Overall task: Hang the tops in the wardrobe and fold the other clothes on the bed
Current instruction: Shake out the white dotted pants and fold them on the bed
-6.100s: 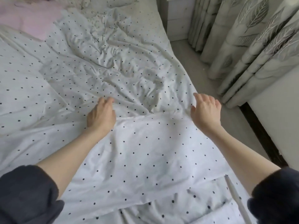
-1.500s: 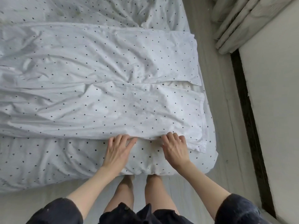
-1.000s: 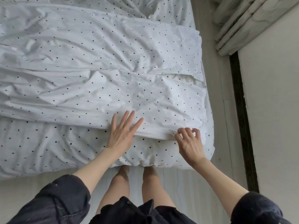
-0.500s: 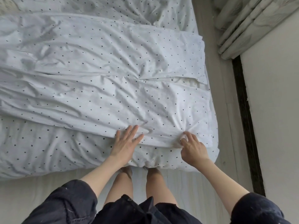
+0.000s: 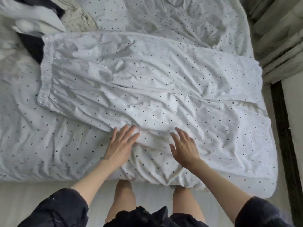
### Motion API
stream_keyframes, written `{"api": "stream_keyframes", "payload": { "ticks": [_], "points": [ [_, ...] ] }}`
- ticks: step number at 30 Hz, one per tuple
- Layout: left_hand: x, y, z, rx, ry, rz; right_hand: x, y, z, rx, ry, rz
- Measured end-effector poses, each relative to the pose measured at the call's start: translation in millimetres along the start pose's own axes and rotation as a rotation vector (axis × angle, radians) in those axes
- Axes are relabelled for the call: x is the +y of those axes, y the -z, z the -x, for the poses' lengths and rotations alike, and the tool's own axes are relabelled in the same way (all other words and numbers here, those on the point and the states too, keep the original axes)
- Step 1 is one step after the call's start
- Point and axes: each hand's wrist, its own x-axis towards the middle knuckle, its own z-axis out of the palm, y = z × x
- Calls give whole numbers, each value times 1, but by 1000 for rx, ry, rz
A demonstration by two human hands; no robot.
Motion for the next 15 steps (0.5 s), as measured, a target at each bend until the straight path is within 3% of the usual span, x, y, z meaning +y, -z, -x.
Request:
{"api": "stream_keyframes", "payload": {
  "ticks": [4, 8, 15],
  "points": [
    [-108, 13, 17, 82, 37, 11, -113, -3, -46, 151, 58, -71],
    [-218, 21, 32, 17, 200, -40, -215, -8, -89, 231, 189, 23],
    [-301, 17, -5, 12, 205, -20, -264, -20, -134, -29, 86, 196]
  ]
}}
